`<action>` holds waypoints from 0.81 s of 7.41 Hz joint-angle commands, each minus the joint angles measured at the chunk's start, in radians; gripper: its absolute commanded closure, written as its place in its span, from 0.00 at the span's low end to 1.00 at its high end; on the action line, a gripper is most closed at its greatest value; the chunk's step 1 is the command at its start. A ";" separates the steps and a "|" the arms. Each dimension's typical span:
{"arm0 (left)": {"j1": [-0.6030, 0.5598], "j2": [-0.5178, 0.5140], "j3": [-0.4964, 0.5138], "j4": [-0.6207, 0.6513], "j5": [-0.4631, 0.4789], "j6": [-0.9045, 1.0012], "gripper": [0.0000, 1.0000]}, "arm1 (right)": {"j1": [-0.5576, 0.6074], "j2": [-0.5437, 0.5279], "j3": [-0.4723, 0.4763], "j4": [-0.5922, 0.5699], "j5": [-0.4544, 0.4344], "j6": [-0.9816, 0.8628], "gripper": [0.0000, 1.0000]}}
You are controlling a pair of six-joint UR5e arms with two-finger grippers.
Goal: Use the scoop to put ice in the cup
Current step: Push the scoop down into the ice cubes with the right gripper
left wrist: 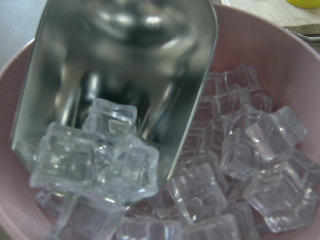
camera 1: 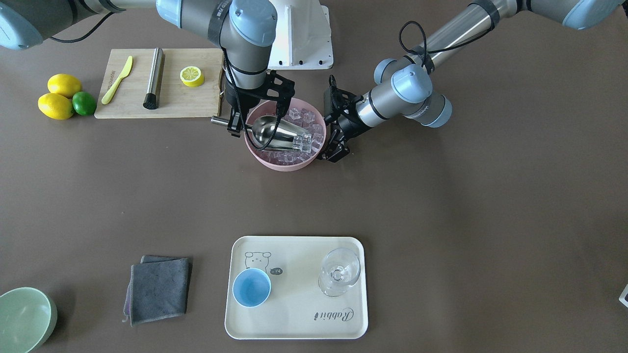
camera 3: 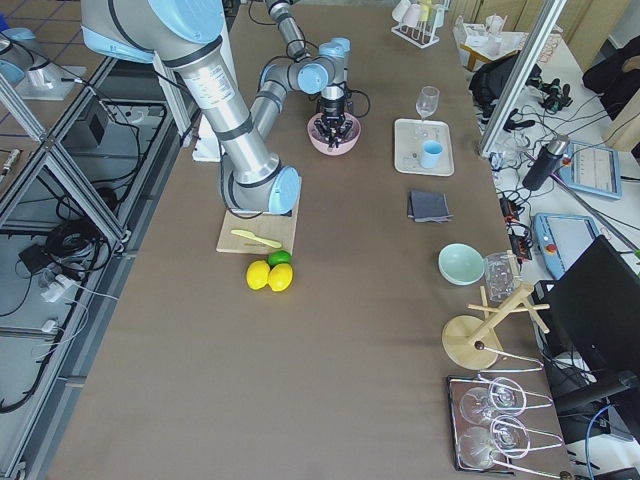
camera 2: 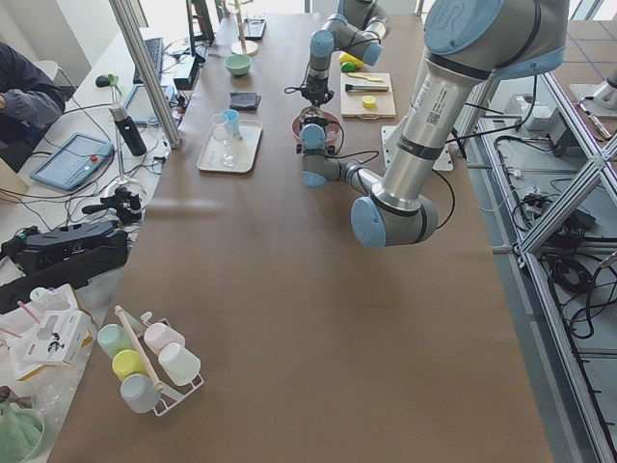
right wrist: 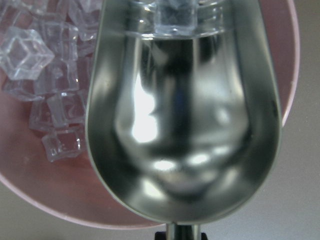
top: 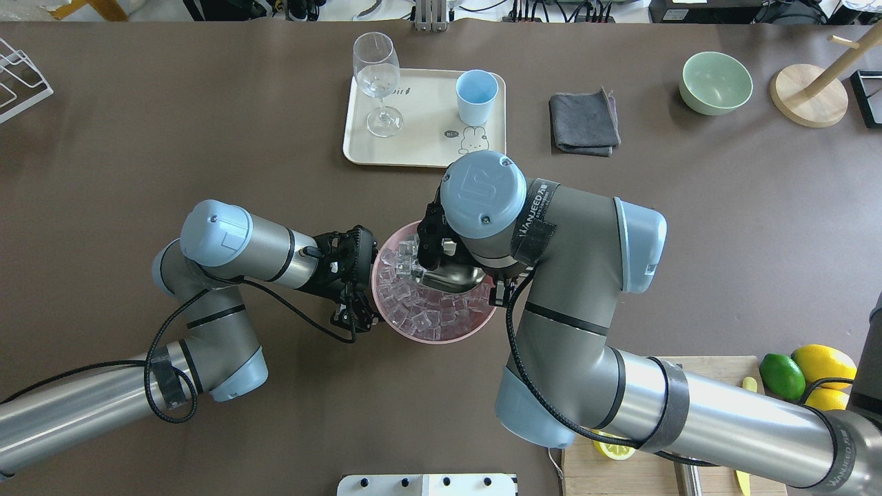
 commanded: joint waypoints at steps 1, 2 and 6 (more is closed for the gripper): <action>0.001 0.000 0.000 0.002 0.001 0.000 0.04 | 0.000 -0.039 0.044 0.060 0.002 0.019 1.00; 0.001 0.000 0.000 0.002 0.001 0.000 0.04 | 0.000 -0.059 0.074 0.072 0.003 0.025 1.00; 0.001 0.000 0.000 0.004 0.001 0.002 0.04 | 0.000 -0.140 0.179 0.145 0.015 0.078 1.00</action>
